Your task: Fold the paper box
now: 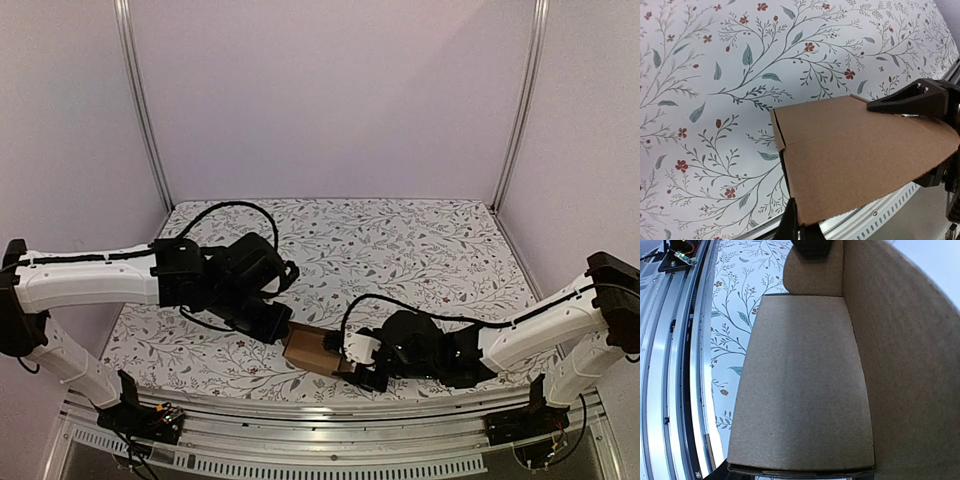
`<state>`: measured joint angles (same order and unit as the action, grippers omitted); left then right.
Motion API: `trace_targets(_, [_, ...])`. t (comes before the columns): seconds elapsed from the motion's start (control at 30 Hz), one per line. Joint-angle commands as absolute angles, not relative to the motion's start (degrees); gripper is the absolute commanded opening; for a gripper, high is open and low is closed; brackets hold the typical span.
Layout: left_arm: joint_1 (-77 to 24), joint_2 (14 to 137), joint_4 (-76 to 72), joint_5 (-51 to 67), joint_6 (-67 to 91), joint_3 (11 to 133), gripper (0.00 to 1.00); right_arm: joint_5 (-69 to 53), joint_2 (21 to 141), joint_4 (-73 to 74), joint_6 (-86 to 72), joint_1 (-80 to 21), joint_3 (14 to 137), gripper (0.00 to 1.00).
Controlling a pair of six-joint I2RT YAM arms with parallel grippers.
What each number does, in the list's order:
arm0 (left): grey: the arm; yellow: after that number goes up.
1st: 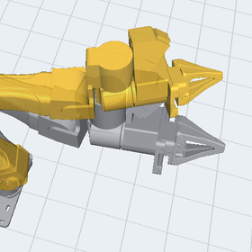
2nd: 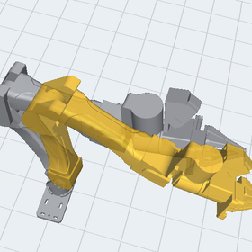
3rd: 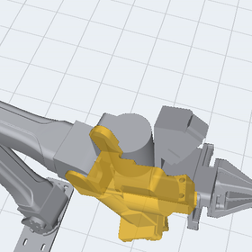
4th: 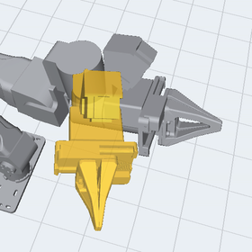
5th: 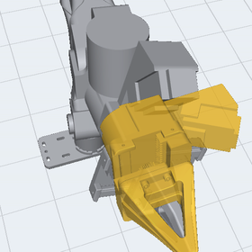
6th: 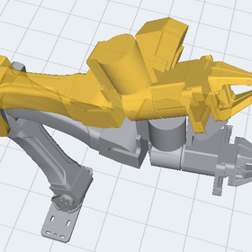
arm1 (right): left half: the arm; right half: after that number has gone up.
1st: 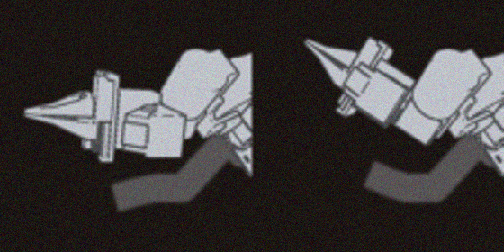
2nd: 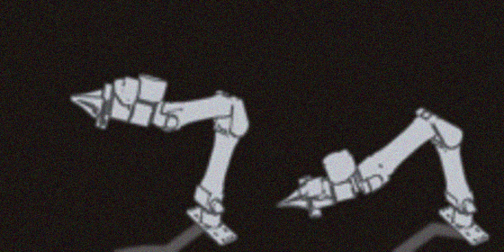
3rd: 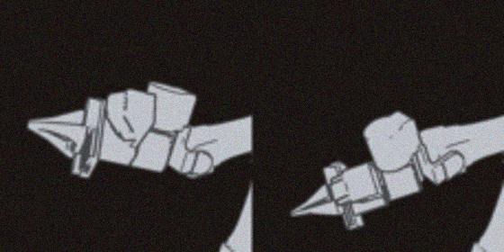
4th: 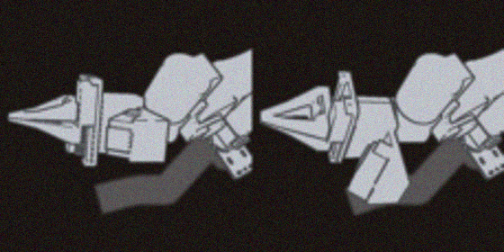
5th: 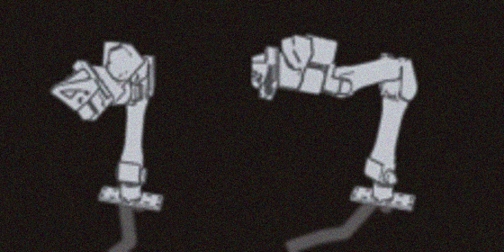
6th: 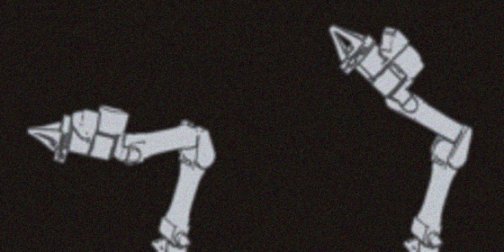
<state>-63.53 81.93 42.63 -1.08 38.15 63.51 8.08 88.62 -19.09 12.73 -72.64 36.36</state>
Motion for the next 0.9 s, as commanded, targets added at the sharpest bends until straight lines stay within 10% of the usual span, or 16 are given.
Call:
trace_targets(0.0, [-65.5,85.6,44.0,0.2,37.9,61.9,0.00,10.1,90.2,-27.0,12.1,-72.6,36.8,0.36])
trace_targets(0.4, [-67.3,87.8,45.1,-4.8,38.6,62.2,0.00,10.8,91.9,-27.9,8.4,-72.6,37.8,0.43])
trace_targets(0.87, [-67.3,88.2,48.5,-9.9,40.9,64.7,0.00,5.4,84.6,-18.1,1.5,-70.5,40.6,0.84])
